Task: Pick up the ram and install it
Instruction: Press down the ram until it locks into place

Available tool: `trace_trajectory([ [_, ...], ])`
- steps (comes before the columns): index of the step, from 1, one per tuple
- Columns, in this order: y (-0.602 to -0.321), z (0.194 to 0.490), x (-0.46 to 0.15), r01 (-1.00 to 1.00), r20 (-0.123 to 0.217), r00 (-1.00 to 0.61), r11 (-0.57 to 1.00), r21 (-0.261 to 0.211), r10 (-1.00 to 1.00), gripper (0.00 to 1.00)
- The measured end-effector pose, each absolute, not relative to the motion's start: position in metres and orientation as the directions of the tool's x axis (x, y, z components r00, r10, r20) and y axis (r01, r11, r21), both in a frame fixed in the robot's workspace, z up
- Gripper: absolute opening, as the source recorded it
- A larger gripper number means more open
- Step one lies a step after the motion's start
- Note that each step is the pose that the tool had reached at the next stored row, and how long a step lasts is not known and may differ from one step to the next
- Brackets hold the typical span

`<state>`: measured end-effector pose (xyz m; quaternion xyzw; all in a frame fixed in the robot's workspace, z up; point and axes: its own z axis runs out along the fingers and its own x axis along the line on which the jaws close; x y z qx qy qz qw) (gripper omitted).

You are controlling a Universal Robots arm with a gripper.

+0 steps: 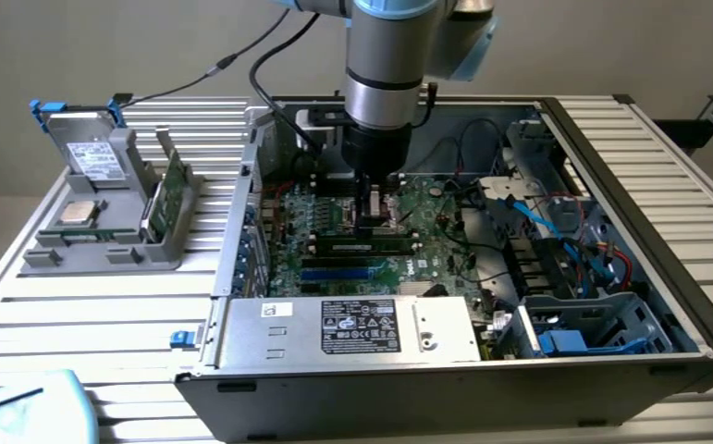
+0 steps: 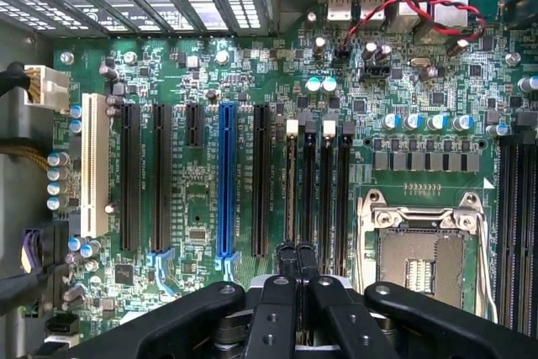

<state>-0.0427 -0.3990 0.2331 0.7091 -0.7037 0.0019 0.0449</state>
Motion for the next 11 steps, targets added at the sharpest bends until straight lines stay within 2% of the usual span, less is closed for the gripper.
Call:
trace_trajectory([
  [11, -0.3989, 0.2297, -0.0441, -0.998, 0.066, 0.009, -0.005, 0.06, -0.998, 0.11],
])
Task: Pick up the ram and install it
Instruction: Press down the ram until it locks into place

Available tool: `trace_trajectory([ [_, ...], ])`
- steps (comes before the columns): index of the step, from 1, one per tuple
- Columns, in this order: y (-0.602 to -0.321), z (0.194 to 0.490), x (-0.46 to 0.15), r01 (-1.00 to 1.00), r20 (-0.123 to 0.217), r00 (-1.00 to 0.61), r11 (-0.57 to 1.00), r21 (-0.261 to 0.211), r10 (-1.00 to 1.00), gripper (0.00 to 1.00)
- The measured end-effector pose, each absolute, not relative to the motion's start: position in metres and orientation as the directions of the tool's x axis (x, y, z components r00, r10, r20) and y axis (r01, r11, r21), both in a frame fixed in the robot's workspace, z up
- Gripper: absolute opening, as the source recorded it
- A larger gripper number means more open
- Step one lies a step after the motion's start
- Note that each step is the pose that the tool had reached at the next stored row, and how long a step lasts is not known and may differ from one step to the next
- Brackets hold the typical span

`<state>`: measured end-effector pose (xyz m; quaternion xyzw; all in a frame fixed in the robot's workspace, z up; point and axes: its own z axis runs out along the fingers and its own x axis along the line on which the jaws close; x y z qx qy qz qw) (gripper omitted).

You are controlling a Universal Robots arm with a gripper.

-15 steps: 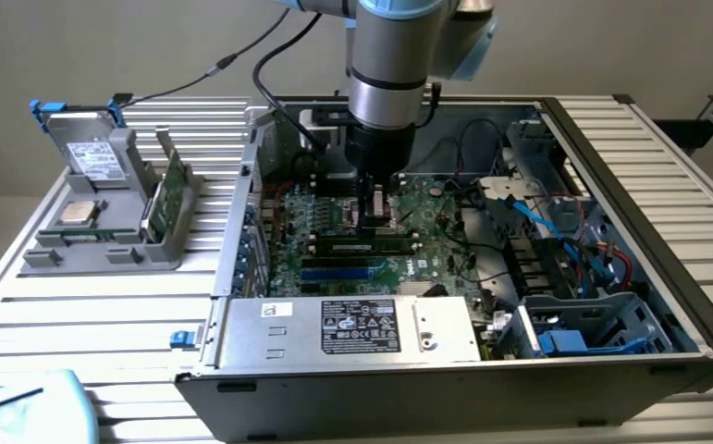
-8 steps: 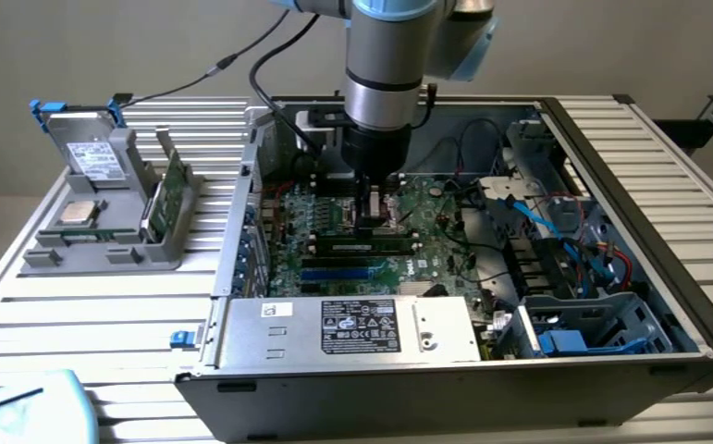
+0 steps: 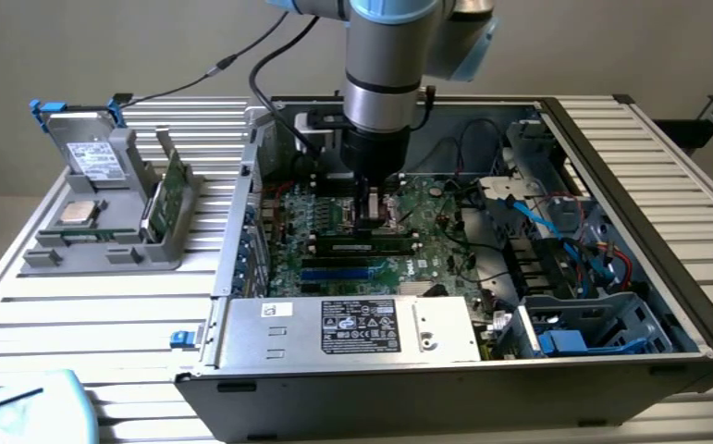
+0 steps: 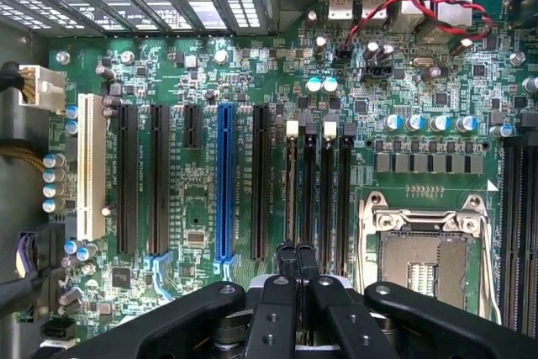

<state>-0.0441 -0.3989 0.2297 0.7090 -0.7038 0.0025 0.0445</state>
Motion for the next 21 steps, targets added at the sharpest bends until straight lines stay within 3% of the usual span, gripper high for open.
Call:
trace_trajectory([
  [21, -0.399, 0.2269, -0.0446, -0.998, 0.066, 0.009, -0.006, 0.059, -0.998, 0.11],
])
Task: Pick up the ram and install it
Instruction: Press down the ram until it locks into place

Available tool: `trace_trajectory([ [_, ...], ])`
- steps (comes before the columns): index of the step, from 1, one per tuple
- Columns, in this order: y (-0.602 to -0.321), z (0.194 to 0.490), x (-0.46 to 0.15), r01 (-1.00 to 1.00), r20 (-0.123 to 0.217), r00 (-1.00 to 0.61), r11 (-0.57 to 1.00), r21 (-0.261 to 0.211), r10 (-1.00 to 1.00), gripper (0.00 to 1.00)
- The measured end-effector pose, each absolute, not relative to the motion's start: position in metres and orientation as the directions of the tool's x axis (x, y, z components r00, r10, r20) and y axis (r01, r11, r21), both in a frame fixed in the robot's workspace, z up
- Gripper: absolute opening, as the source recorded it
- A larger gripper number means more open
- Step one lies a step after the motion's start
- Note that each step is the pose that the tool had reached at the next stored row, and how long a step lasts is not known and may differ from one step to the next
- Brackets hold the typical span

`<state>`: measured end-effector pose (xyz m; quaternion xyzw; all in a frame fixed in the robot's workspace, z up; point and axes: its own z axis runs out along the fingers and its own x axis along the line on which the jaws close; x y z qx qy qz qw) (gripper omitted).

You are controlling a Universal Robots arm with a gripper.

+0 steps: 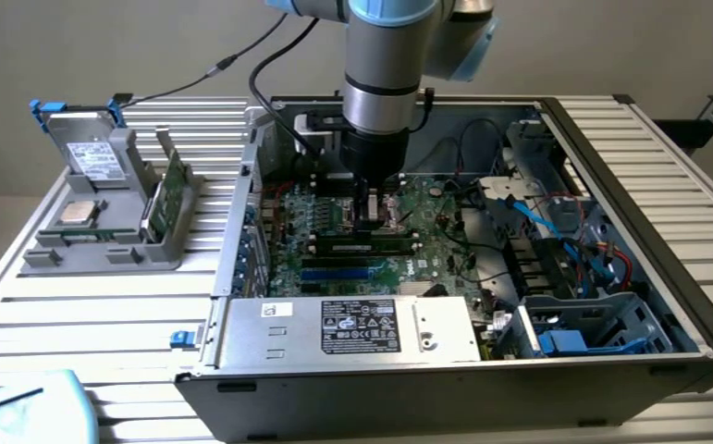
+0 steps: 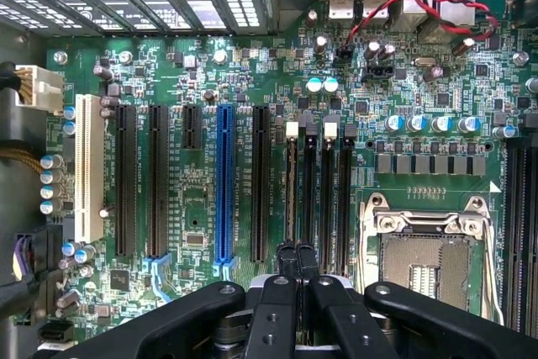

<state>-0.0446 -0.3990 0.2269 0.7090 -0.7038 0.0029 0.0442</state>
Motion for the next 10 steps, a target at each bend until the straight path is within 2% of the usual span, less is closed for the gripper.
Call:
trace_trajectory([
  [10, -0.3989, 0.2251, -0.0448, -0.998, 0.066, 0.009, -0.006, 0.057, -0.998, 0.11],
])
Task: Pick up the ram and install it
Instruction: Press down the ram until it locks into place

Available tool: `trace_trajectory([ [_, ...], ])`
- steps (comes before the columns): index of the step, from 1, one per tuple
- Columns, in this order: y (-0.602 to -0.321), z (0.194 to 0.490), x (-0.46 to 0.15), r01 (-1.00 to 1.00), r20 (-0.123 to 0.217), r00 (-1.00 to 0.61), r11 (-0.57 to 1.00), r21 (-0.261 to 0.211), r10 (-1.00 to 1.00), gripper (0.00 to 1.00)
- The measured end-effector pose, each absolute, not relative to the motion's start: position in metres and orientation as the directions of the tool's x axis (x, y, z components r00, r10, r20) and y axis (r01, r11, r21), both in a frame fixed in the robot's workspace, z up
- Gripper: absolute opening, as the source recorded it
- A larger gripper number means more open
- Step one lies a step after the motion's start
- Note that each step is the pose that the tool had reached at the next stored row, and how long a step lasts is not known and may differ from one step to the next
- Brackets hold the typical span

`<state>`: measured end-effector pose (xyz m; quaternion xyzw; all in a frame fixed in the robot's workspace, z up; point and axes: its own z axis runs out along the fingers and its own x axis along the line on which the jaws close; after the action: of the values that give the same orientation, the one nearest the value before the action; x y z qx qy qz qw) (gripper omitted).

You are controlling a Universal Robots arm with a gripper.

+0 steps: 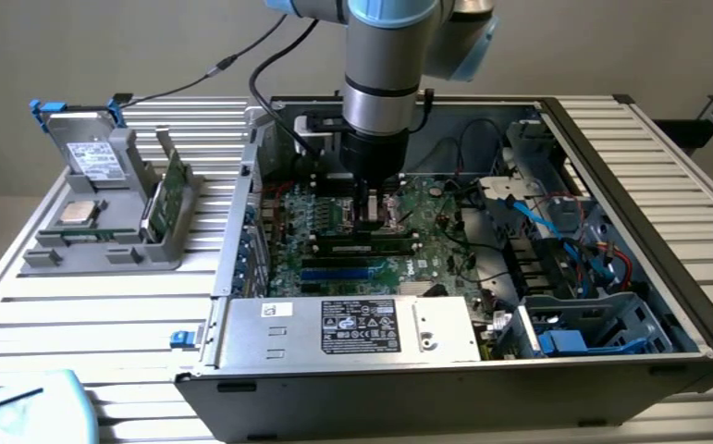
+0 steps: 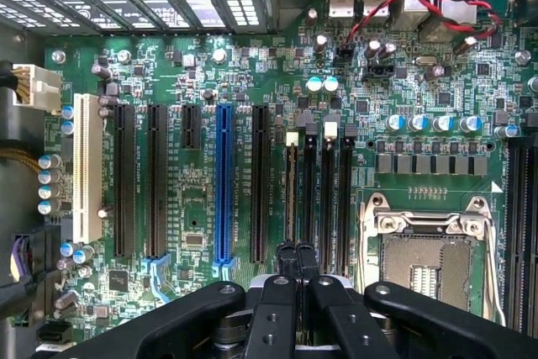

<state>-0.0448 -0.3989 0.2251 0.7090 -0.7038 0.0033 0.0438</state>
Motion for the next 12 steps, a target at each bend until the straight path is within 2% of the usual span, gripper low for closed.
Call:
trace_trajectory([
  [6, -0.399, 0.227, -0.045, -0.998, 0.064, 0.009, -0.006, 0.056, -0.998, 0.11],
  [12, -0.399, 0.243, -0.045, -0.998, 0.066, 0.009, -0.006, 0.057, -0.998, 0.11],
])
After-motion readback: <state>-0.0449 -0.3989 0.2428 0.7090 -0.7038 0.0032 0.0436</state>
